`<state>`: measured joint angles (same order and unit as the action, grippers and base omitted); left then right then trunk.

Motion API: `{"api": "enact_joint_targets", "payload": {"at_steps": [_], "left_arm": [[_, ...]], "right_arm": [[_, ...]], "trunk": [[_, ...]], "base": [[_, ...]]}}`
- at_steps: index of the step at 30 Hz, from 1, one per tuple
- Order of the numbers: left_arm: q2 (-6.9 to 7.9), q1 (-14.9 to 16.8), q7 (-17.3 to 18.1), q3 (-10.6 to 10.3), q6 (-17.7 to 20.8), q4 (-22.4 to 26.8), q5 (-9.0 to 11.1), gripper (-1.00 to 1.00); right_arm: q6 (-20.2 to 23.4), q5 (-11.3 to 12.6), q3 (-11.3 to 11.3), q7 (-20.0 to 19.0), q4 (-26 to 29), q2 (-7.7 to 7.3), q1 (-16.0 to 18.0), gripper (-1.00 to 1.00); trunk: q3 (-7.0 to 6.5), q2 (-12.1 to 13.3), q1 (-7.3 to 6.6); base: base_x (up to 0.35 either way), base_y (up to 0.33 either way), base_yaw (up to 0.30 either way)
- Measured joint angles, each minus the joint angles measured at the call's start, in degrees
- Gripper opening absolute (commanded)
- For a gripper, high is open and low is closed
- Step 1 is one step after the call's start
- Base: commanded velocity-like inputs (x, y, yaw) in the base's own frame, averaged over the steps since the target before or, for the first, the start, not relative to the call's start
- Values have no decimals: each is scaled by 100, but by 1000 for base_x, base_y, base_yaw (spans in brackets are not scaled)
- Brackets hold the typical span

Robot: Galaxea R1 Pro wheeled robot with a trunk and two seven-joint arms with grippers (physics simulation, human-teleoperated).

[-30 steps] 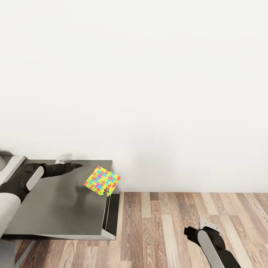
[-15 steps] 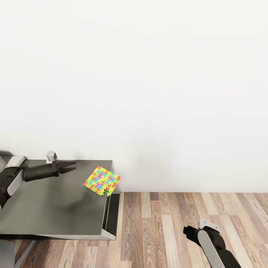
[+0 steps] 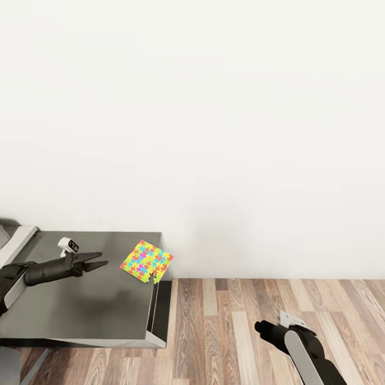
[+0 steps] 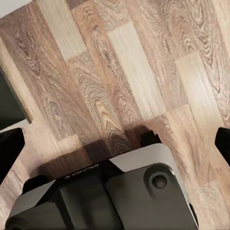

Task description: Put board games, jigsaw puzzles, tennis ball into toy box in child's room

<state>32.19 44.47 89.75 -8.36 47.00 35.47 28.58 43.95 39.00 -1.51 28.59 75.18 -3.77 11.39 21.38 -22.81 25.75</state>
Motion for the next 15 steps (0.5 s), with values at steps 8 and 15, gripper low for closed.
{"api": "enact_joint_targets", "payload": {"at_steps": [8, 15], "left_arm": [[-56, -22, 0, -5, -11, 33, 4, 100], [-70, -24, 2, -15, -16, 207, 3, 100]], "right_arm": [[64, 90, 51, -1278, 0, -15, 14, 100], [479, 799, 474, -2042, -11, -50, 184, 100]], "trunk": [[-73, 0, 0], [-123, 0, 0]], "base": [[0, 0, 0], [0, 0, 0]]}}
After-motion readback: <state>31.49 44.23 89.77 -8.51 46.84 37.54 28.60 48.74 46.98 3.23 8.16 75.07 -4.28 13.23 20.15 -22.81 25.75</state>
